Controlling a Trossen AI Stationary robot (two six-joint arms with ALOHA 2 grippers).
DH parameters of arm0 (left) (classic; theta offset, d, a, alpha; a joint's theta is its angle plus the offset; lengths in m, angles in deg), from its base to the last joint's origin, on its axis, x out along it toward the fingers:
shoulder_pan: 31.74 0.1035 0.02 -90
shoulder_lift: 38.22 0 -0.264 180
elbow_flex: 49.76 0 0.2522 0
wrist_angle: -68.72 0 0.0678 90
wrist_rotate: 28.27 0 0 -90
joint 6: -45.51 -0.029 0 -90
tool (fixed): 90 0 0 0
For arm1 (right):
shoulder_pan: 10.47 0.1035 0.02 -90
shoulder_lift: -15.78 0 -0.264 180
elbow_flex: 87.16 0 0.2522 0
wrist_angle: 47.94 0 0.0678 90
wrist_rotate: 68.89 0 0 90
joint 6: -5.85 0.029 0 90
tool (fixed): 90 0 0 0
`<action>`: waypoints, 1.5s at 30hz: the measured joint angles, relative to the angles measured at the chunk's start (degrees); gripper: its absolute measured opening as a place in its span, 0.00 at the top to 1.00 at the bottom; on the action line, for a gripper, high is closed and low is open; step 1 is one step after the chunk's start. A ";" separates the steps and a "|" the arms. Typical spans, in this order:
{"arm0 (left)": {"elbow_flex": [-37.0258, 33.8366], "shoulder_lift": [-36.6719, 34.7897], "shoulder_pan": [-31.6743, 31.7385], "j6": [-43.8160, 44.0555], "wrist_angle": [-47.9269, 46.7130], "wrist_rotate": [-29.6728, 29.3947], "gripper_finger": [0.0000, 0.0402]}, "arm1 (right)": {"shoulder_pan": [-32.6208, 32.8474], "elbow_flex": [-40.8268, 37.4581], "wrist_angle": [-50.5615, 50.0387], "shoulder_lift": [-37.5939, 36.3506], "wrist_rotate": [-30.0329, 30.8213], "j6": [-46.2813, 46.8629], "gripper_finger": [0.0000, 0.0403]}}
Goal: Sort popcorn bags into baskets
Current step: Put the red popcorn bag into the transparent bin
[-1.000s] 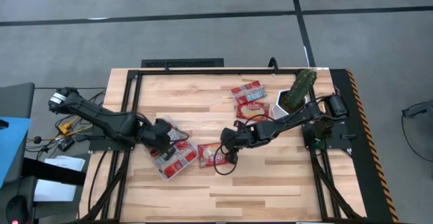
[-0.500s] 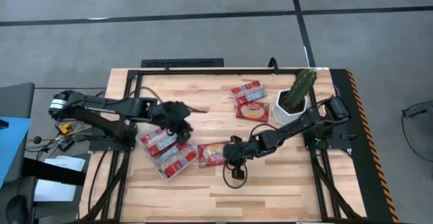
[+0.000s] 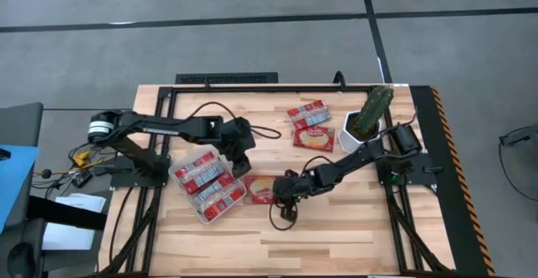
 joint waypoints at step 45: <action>0.91 20.41 13.09 -0.11 9.57 20.10 0.98 | -15.74 -0.25 -9.14 -6.84 0.32 -5.72 0.96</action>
